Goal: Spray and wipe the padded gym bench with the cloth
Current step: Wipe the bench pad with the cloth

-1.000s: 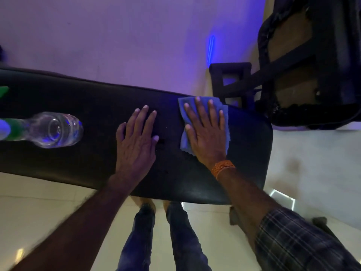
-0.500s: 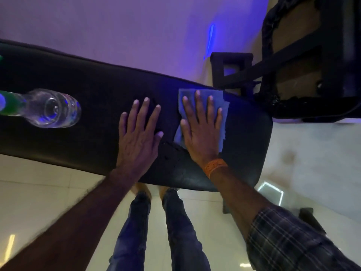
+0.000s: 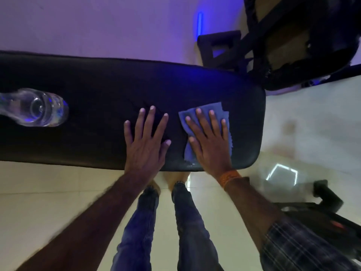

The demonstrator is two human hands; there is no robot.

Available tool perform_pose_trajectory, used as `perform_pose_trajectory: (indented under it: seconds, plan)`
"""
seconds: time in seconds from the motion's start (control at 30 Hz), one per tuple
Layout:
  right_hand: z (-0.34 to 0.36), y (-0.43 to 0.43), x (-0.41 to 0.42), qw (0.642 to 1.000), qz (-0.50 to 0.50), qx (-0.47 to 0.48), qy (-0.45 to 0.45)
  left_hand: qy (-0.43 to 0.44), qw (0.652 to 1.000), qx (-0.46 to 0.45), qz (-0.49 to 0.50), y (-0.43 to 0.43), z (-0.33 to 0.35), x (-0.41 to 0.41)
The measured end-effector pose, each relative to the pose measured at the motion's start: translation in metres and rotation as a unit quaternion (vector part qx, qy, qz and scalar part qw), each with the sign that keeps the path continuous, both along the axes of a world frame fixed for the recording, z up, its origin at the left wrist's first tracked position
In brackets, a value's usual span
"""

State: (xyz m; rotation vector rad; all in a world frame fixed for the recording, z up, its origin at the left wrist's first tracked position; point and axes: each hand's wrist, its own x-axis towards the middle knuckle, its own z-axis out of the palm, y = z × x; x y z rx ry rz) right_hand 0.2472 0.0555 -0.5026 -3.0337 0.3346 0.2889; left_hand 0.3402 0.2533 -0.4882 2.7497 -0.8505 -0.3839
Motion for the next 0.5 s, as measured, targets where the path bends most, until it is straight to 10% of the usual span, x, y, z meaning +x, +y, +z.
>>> perform_pose_trajectory:
  seconds: [0.13, 0.33, 0.5]
  plan:
    - [-0.001, 0.0, 0.046, 0.984, -0.174, -0.013, -0.041, -0.014, 1.0, -0.006, -0.025, -0.001, -0.005, -0.013]
    - [-0.003, 0.017, -0.038, 0.999, 0.032, 0.004, -0.015, -0.026, 0.999, -0.02, -0.01, 0.0, -0.005, -0.025]
    - [-0.011, 0.028, -0.015, 0.981, -0.179, 0.001, -0.078, -0.015, 1.0, -0.017, 0.018, -0.005, -0.006, -0.037]
